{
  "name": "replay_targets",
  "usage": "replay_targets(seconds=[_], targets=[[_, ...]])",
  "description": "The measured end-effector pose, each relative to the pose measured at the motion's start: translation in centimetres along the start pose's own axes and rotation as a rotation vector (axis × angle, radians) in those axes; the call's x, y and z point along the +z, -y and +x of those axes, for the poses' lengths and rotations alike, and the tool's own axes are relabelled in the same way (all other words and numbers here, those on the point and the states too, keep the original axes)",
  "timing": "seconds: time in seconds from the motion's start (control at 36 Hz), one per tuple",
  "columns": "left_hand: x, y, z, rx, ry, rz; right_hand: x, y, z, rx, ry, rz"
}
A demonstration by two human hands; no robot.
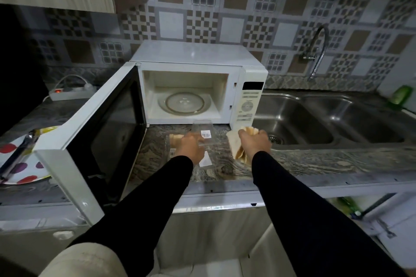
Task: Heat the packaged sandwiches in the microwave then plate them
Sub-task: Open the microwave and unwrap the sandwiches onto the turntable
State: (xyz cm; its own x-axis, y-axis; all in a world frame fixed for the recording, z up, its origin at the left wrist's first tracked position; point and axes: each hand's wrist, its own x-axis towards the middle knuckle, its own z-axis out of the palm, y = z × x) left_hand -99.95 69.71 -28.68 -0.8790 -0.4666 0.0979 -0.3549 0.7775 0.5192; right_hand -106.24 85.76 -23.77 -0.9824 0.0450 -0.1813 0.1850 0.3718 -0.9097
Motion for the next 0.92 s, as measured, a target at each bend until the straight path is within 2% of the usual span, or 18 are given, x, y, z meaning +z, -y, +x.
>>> replay_targets(seconds=[0.08, 0.28, 0.44, 0.56, 0.67, 0.72, 0.81, 0.92], targets=[[0.0, 0.2, -0.5, 0.032, -0.024, -0.023, -0.3, 1.0, 0.1, -0.034, -0.010, 0.006], [-1.2, 1.4, 0.3, -0.033, -0.165, -0.013, 0.2, 4.3, 0.7, -0.093, 0.018, 0.046], [-2.2, 3.6, 2.5, -0.067, -0.064, 0.089, 2.9, 6.8, 2.2, -0.100, 0.078, 0.093], [-2.9, 4.4, 3.4, -0.059, 0.104, 0.196, 5.2, 8.0, 3.6, -0.099, 0.140, 0.113], [-4.0, 5.4, 4.8, -0.056, 0.158, 0.174, 7.4, 9.5, 5.2, -0.110, 0.202, 0.095], [-4.5, 5.7, 5.8, -0.111, 0.195, 0.111, 8.5, 10.3, 6.1, -0.117, 0.237, 0.086], [-5.0, 6.3, 7.4, -0.169, 0.192, 0.053, 10.3, 11.3, 7.7, -0.132, 0.273, 0.087], [-4.7, 7.6, 9.8, -0.232, 0.088, -0.016, 12.6, 12.1, 9.9, -0.148, 0.322, 0.070]])
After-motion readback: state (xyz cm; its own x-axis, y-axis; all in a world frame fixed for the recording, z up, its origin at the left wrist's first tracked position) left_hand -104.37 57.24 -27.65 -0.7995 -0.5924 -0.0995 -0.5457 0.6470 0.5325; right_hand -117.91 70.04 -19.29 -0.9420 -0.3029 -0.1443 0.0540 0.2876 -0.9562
